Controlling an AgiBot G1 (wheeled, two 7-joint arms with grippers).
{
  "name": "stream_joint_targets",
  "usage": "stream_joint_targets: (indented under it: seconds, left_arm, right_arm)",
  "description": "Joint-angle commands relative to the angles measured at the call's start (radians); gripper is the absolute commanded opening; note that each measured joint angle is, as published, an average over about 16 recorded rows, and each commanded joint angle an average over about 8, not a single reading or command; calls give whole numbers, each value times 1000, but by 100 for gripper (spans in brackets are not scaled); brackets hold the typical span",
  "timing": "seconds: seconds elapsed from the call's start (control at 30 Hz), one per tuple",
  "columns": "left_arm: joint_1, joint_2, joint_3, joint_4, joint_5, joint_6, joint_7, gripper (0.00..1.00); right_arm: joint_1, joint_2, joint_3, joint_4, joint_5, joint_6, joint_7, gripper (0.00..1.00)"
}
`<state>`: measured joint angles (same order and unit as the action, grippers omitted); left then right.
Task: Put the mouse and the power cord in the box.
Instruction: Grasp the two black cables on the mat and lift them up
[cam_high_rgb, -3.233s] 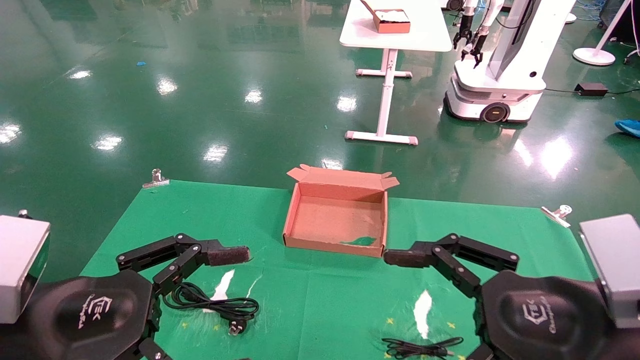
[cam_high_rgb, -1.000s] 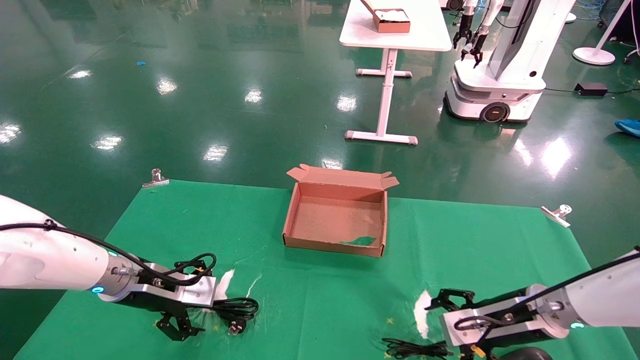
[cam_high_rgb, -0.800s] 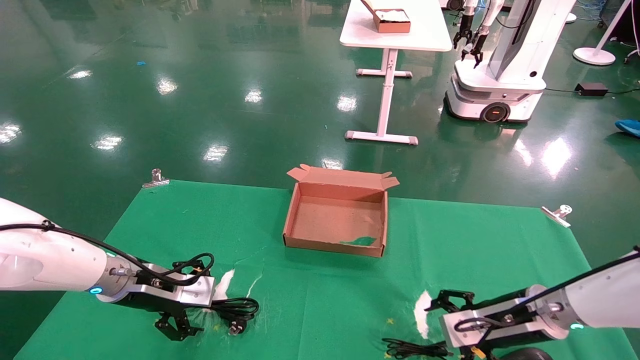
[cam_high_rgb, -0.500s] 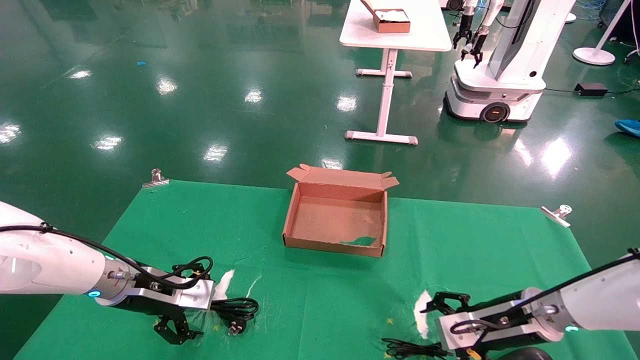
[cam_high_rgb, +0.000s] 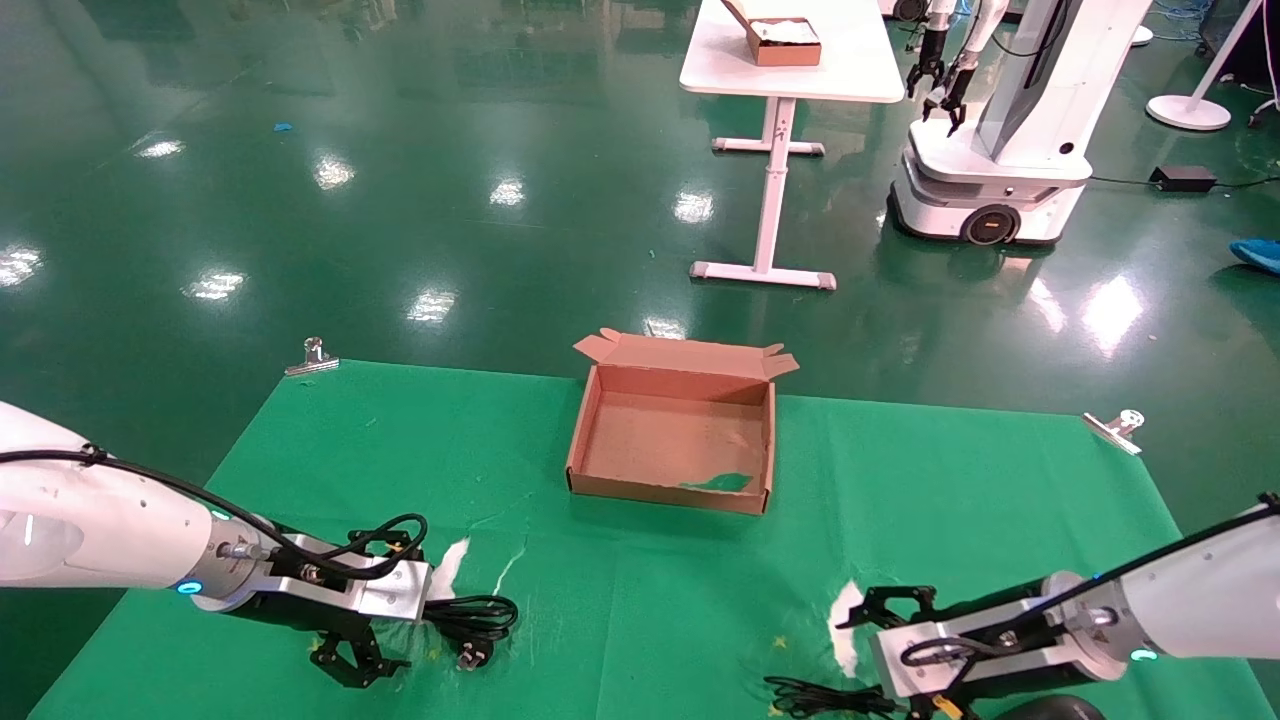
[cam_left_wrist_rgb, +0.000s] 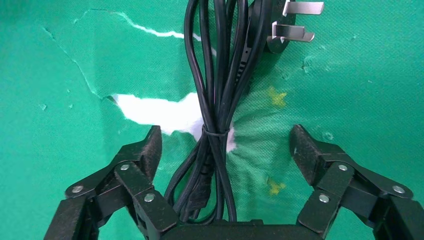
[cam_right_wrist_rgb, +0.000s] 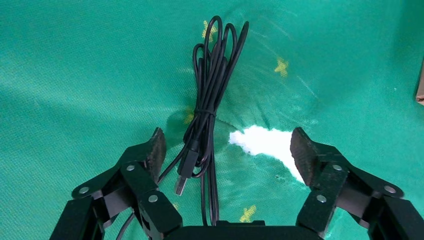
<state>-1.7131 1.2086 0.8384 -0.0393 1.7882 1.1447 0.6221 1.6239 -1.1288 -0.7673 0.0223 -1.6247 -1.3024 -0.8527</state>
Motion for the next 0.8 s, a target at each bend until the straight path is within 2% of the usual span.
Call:
stream_joint_targets:
  seconds: [0.03,0.8]
  left_arm:
    - [0,0,0,-1,0,1,-1,0]
    - [1,-1,0,-5,-2,2,-3,0]
  right_arm:
    - [0,0,0,1,0,0,1,0]
    - [-3,2,0,4,0,-1,2,0]
